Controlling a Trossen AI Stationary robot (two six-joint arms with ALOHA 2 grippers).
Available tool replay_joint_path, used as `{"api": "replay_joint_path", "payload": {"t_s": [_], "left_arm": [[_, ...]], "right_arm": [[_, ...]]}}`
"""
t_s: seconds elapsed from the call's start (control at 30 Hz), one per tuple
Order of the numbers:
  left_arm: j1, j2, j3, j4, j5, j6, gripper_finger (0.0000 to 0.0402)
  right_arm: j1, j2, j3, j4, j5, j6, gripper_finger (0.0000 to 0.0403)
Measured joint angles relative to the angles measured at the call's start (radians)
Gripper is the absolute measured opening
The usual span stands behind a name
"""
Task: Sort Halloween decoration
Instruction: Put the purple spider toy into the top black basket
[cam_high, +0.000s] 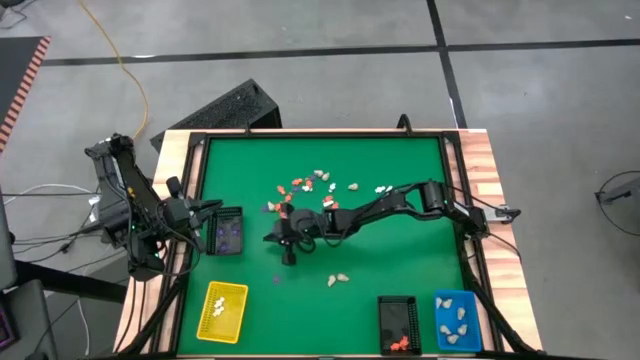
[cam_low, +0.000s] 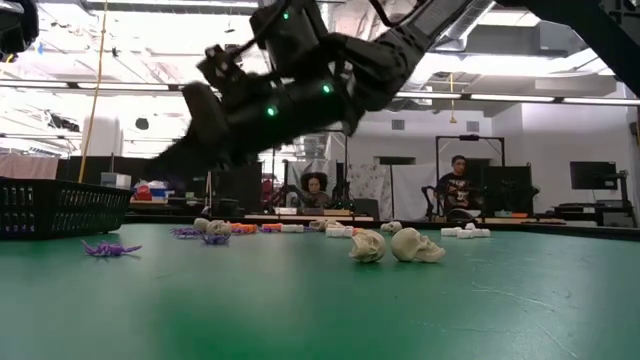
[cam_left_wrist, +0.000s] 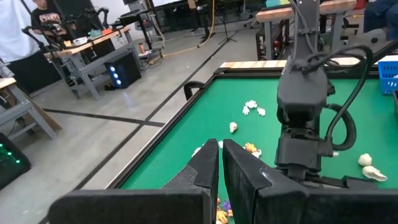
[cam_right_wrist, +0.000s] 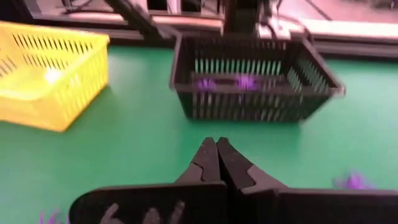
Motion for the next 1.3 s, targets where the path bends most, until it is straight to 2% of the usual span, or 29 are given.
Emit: {"api": "replay_joint_path", "payload": {"t_s": [0.2,0.27,0.5,0.73,1.07,1.3], "left_arm": [[0.000,0.000,0.000,0.000,-0.002,0.000,0.0014],[0.000,0.000,0.000,0.000,-0.002,0.000,0.0014],[0.000,0.000,0.000,0.000,-0.002,0.008,0.0014],[0.000,0.000,0.000,0.000,0.006,0.008,0.0014],[0.000,0.000,0.000,0.000,0.002,0.008,0.0014],[0.000,0.000,0.000,0.000,-0.002,0.008,0.0014]], "right_arm": [[-0.005,0.006,0.109,0.002,-0.003,-0.095,0.0003],[-0.015,0.015,0.153,0.002,-0.038,-0.110,0.0003],[-0.056,0.176,0.399,-0.031,-0.165,-0.090,0.0003],[-0.070,0.303,0.630,-0.128,-0.221,-0.076,0.0005],[-0.081,0.303,0.645,-0.157,-0.233,-0.126,0.0013],[-0.090,0.302,0.645,-0.132,-0.249,-0.162,0.0059]]}}
